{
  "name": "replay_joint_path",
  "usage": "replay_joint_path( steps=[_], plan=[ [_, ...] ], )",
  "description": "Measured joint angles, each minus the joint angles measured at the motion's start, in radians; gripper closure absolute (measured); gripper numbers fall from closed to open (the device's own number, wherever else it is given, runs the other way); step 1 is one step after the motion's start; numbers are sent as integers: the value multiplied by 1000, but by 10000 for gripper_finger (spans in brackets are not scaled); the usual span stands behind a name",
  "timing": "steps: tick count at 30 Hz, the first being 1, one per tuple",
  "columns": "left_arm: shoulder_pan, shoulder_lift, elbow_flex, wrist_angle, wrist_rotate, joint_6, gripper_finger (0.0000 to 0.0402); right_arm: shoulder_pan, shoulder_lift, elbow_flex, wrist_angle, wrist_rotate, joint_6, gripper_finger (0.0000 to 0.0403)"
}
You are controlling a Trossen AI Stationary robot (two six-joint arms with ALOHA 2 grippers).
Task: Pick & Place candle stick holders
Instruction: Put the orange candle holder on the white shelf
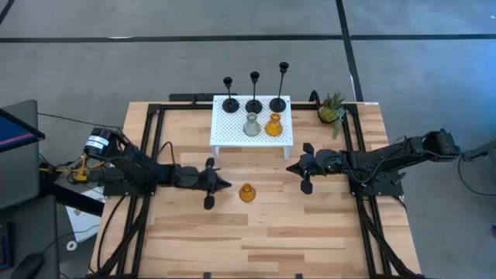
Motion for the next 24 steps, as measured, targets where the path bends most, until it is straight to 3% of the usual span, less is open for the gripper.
replay_joint_path(
  steps=[4, 10, 24],
  plan=[
    [-27, 0, 7, -5, -49, 0, 398, 0, 0, 0, 0, 0, -2, 403],
    [-27, 58, 70, -13, 10, 13, 398, 0, 0, 0, -4, 0, -2, 403],
    [-11, 143, 72, 6, -6, 5, 389, 1, 0, -1, -15, -1, -2, 403]
  ],
)
